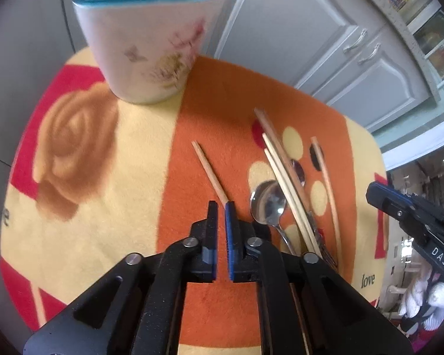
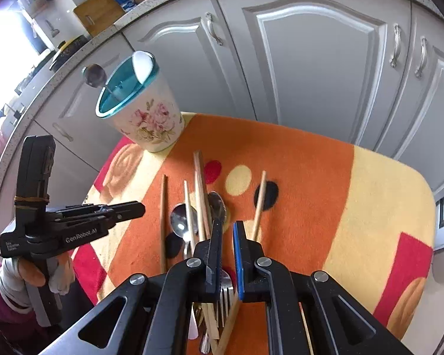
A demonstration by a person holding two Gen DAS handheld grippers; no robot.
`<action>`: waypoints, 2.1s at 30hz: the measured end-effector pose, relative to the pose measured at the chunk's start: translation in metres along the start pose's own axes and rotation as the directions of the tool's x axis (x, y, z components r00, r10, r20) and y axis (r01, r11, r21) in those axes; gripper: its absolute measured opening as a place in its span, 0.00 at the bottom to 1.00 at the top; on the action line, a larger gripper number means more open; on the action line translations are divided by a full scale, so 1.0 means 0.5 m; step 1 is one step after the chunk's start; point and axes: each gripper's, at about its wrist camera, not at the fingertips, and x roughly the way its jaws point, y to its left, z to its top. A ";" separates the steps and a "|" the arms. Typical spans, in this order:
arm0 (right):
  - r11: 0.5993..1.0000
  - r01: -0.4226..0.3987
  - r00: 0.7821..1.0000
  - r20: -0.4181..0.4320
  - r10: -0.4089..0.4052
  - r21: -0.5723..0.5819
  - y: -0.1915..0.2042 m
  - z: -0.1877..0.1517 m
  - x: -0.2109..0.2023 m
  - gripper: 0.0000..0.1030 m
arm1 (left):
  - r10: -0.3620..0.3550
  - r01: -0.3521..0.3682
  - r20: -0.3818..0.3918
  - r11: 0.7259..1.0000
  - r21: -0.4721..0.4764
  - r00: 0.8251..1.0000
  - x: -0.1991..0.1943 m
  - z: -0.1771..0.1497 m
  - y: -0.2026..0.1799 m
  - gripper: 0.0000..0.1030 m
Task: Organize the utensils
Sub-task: 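Grasp a wooden chopstick with the left gripper while the right gripper grasps another, then lift both chopsticks upright and carry them over the cup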
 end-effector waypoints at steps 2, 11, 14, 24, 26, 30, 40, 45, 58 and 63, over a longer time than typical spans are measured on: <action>0.999 0.040 0.999 -0.026 -0.040 0.008 -0.011 0.002 0.020 0.07 | 0.018 -0.018 -0.004 1.000 -0.002 1.000 0.013 -0.001 -0.003 0.17; 0.999 0.040 0.993 -0.115 -0.036 0.035 -0.039 0.010 0.094 0.15 | 0.104 -0.103 -0.036 0.995 0.015 0.994 0.044 0.001 -0.025 0.27; 0.999 0.047 0.987 -0.152 -0.044 0.018 -0.038 0.000 0.107 0.20 | 0.114 -0.112 -0.046 0.993 0.038 0.992 0.055 -0.005 -0.048 0.27; 0.999 0.034 0.987 -0.154 -0.036 -0.014 -0.034 0.013 0.125 0.08 | 0.066 -0.065 -0.021 0.997 0.030 0.998 0.081 0.030 -0.054 0.10; 0.999 0.027 0.991 -0.131 -0.030 -0.025 -0.027 0.010 0.108 0.07 | 0.011 -0.011 -0.033 1.000 -0.008 0.999 0.074 0.029 -0.034 0.07; 0.999 0.011 0.998 -0.068 -0.013 -0.037 -0.016 0.001 0.046 0.07 | -0.061 0.061 0.018 0.998 -0.023 0.998 0.020 0.019 -0.018 0.05; 0.997 -0.029 0.997 0.065 0.034 -0.068 0.025 -0.017 -0.100 0.06 | -0.164 0.151 0.152 0.984 0.090 0.975 -0.140 -0.011 -0.040 0.04; 0.997 0.009 0.999 0.048 -0.006 -0.071 0.023 -0.018 -0.081 0.05 | -0.157 0.142 0.170 0.985 0.099 0.973 -0.160 -0.008 -0.035 0.04; 0.994 0.110 0.983 -0.149 -0.108 0.007 -0.039 -0.011 0.114 0.23 | -0.157 0.142 0.164 0.985 0.097 0.974 -0.172 -0.029 -0.013 0.04; 0.995 0.100 0.982 -0.156 -0.104 -0.029 -0.034 0.001 0.112 0.06 | -0.167 0.153 0.169 0.984 0.096 0.971 -0.182 -0.032 -0.011 0.04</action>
